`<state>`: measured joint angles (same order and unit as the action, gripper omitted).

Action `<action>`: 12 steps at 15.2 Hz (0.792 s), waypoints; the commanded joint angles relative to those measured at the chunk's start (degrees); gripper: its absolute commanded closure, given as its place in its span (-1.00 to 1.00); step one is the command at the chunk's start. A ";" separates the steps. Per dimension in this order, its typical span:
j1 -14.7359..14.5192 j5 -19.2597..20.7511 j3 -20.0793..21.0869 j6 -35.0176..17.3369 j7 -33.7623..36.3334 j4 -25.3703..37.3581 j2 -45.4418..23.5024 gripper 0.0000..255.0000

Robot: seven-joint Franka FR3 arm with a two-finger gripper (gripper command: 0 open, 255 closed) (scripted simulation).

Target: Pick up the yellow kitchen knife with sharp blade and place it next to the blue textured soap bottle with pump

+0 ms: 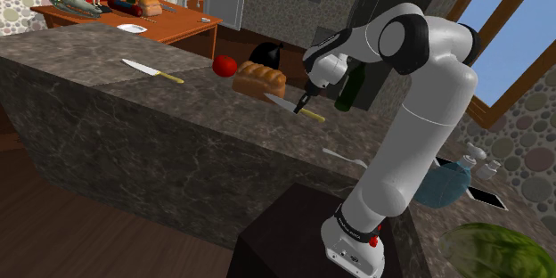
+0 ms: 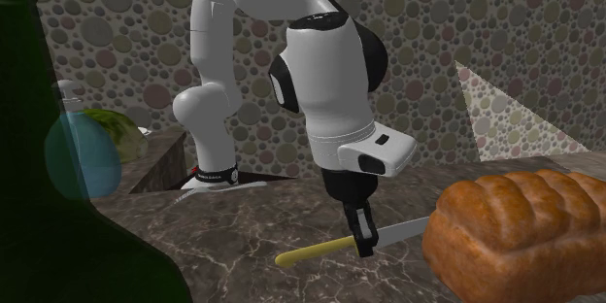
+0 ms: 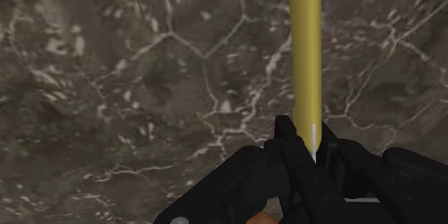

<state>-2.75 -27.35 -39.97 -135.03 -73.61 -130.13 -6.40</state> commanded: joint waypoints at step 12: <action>-0.68 9.08 -0.87 6.67 7.86 2.78 7.38 1.00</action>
<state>-3.39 -19.13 -40.86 -128.89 -66.49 -127.43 0.19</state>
